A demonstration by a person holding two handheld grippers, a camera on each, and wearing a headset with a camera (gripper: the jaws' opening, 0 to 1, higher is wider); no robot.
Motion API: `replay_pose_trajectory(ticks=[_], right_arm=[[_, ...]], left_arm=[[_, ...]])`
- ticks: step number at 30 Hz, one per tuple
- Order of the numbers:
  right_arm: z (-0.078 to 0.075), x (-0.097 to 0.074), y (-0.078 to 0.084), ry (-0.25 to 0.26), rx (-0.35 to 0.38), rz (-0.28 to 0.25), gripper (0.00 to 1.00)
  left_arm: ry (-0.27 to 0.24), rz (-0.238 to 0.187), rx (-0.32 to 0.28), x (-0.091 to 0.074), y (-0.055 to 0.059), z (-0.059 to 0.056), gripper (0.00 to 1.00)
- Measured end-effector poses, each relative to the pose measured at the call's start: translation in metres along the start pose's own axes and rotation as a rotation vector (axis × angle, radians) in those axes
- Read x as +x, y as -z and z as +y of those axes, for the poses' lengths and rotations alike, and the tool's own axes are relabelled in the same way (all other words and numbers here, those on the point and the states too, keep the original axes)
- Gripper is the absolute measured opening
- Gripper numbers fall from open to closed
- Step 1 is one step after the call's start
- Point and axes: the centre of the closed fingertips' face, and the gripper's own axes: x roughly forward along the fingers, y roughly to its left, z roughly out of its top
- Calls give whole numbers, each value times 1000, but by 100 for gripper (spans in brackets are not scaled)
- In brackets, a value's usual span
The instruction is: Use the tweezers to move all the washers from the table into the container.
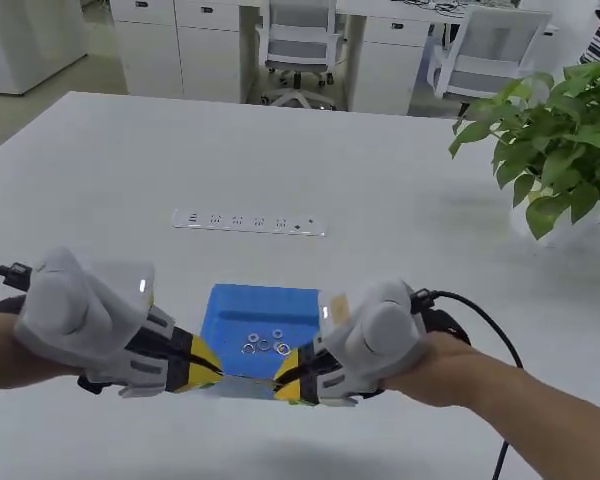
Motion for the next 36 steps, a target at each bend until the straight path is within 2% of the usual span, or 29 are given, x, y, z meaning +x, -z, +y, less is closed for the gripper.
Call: replay_pose_trajectory(ticks=[5, 10, 19, 24, 26, 36], right_arm=[[6, 5, 6, -8, 32, 5, 7], [14, 12, 12, -9, 48, 21, 7], [20, 26, 28, -9, 92, 43, 7], [26, 33, 35, -17, 95, 57, 7], [27, 33, 37, -19, 88, 65, 7], [30, 35, 44, -31, 86, 83, 7]], left_arm=[[6, 9, -20, 6, 9, -3, 5], [20, 54, -22, 17, 25, -10, 5], [29, 93, -46, 34, 47, -14, 5], [48, 128, -29, 42, 54, -19, 5], [58, 139, -25, 45, 60, -20, 5], [82, 162, -36, 54, 65, -23, 5]])
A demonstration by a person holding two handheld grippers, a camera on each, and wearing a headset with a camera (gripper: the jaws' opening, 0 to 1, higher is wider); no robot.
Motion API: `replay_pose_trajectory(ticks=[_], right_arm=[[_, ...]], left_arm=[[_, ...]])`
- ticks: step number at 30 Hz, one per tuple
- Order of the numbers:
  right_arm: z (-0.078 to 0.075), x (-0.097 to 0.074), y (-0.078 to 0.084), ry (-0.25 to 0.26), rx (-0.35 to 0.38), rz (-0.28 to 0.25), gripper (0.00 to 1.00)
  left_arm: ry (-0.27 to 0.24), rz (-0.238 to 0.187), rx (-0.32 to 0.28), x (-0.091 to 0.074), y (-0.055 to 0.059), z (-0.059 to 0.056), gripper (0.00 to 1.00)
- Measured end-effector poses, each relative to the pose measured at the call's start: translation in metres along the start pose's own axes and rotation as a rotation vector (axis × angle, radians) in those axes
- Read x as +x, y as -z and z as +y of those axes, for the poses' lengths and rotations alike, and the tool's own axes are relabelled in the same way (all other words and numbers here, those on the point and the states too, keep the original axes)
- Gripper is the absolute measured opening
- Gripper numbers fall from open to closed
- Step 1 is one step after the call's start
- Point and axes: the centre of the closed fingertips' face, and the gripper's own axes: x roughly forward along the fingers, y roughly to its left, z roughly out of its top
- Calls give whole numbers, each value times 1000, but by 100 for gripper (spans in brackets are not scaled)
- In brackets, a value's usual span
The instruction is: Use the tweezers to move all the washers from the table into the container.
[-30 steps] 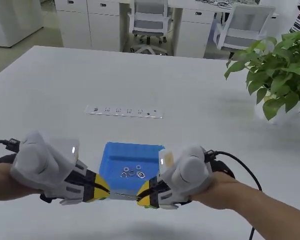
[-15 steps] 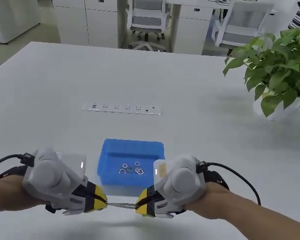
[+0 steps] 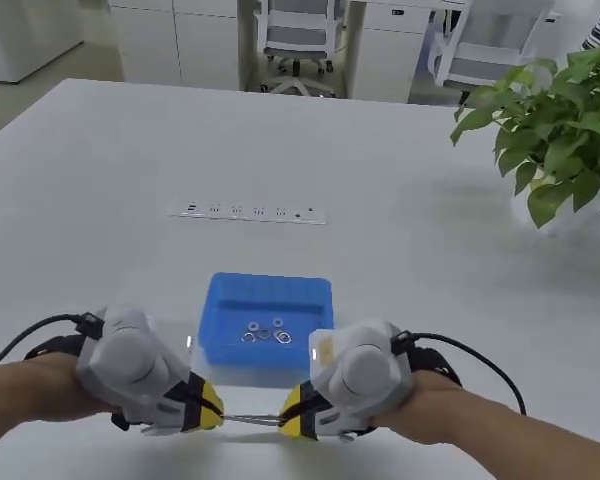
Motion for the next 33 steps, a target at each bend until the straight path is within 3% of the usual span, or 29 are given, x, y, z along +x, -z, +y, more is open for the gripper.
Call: replay_pose_trajectory(ticks=[15, 33], right_arm=[[5, 5, 5, -3, -5, 19, 8], [7, 5, 5, 2, 15, 0, 11]], left_arm=[[14, 21, -10, 8, 5, -4, 5], [22, 44, -22, 15, 11, -7, 5]])
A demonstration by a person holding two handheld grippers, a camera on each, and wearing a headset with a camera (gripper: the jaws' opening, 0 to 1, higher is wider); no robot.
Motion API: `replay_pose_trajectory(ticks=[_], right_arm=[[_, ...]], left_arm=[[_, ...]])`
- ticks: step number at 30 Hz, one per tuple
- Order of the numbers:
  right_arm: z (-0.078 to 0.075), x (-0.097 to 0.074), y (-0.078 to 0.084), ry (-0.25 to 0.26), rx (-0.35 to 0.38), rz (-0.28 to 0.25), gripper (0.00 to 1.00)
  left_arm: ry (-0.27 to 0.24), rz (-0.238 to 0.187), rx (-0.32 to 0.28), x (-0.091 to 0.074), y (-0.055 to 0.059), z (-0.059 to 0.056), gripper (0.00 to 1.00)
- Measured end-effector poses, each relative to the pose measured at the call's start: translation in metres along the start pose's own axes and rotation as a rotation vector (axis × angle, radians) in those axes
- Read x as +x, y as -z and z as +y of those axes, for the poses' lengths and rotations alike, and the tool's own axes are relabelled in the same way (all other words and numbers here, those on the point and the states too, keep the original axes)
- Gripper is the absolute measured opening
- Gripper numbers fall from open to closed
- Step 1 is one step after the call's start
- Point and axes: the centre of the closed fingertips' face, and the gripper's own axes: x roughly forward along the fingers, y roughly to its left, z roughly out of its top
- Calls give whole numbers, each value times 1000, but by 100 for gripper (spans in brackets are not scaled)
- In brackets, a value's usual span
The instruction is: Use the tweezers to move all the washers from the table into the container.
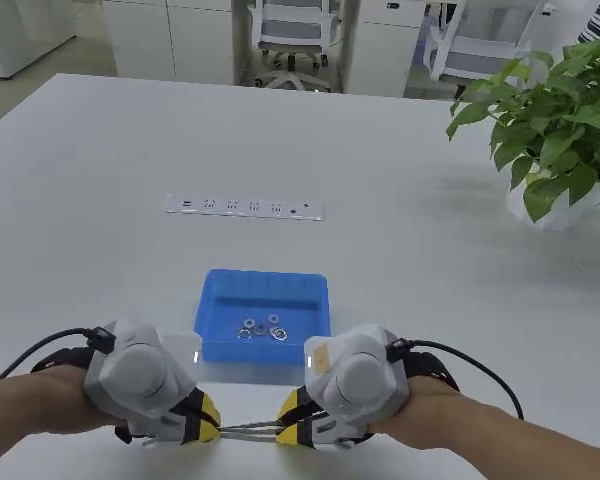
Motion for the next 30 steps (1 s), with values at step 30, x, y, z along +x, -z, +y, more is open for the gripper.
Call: replay_pose_trajectory(ticks=[30], right_arm=[[-3, -3, 2, 23, -24, 31, 21]], left_arm=[[-6, 29, -12, -8, 10, -2, 14]])
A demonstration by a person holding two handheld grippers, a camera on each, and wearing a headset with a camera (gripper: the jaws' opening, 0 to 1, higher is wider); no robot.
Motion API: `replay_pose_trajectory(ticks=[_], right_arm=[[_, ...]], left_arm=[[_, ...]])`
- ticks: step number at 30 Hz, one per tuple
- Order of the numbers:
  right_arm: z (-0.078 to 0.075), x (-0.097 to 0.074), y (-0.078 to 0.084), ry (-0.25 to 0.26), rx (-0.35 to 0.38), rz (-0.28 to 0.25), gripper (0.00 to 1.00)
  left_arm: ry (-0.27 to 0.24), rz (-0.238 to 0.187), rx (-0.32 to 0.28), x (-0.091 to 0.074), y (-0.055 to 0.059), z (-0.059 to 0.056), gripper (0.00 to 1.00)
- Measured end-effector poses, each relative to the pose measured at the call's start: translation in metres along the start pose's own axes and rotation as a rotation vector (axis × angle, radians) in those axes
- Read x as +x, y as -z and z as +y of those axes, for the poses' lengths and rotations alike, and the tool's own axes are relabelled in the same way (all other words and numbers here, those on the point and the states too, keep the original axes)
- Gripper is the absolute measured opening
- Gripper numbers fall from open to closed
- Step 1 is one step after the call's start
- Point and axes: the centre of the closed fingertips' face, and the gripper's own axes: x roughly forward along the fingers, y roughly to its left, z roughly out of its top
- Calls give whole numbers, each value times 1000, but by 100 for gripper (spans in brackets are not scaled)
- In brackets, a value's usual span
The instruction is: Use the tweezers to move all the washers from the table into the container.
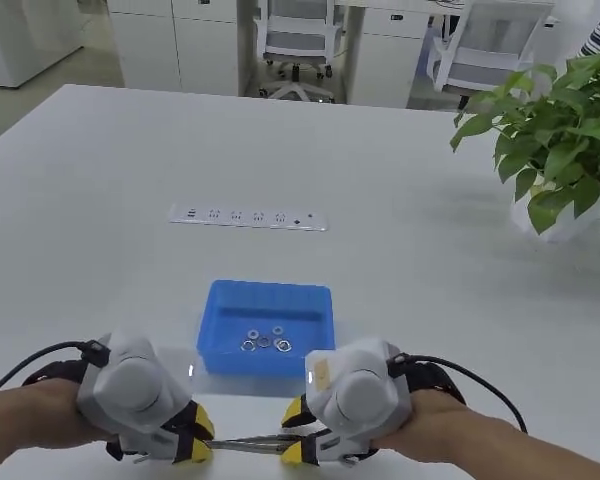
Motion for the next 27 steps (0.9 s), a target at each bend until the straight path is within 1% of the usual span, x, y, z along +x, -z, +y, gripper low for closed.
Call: replay_pose_trajectory(ticks=[3, 6, 7, 9, 10, 11, 13, 14, 15, 16, 19, 21, 22, 23, 24, 27], right_arm=[[-2, -6, 1, 22, 29, -10, 24], [-5, -10, -1, 45, 61, -24, 28], [-7, -14, -3, 60, 72, -38, 29], [-10, -19, -4, 81, 89, -50, 31], [-13, -23, -4, 102, 109, -60, 32], [-14, -25, -5, 109, 115, -67, 32], [-19, -33, -6, 141, 137, -82, 35], [-21, -37, -6, 158, 153, -91, 36], [-22, -40, -6, 169, 163, -98, 37], [-24, -45, -5, 188, 177, -106, 38], [-27, -55, -3, 223, 219, -130, 43], [-29, -62, -1, 252, 237, -139, 46], [-30, -65, 0, 267, 247, -144, 47], [-33, -71, 1, 293, 272, -162, 48], [-34, -74, 1, 307, 285, -169, 49], [-36, -83, 3, 348, 310, -192, 54]], left_arm=[[-10, -6, -16, -4, 1, 1, 18], [-22, -28, -50, -9, -1, 2, 22], [-25, -35, -68, -11, -1, 2, 24], [-37, -53, -81, -14, -2, 3, 26], [-48, -68, -101, -17, -4, 4, 27], [-62, -89, -124, -20, -6, 6, 28], [-83, -118, -158, -24, -8, 8, 31], [-97, -140, -188, -26, -9, 10, 32], [-105, -151, -206, -28, -9, 11, 36], [-119, -172, -224, -31, -11, 12, 38], [-145, -192, -256, -38, -10, 14, 44], [-164, -221, -277, -43, -13, 14, 48], [-178, -254, -297, -47, -17, 15, 50], [-186, -273, -314, -50, -18, 15, 51], [-197, -291, -327, -54, -20, 16, 53], [-226, -313, -343, -60, -21, 16, 56]])
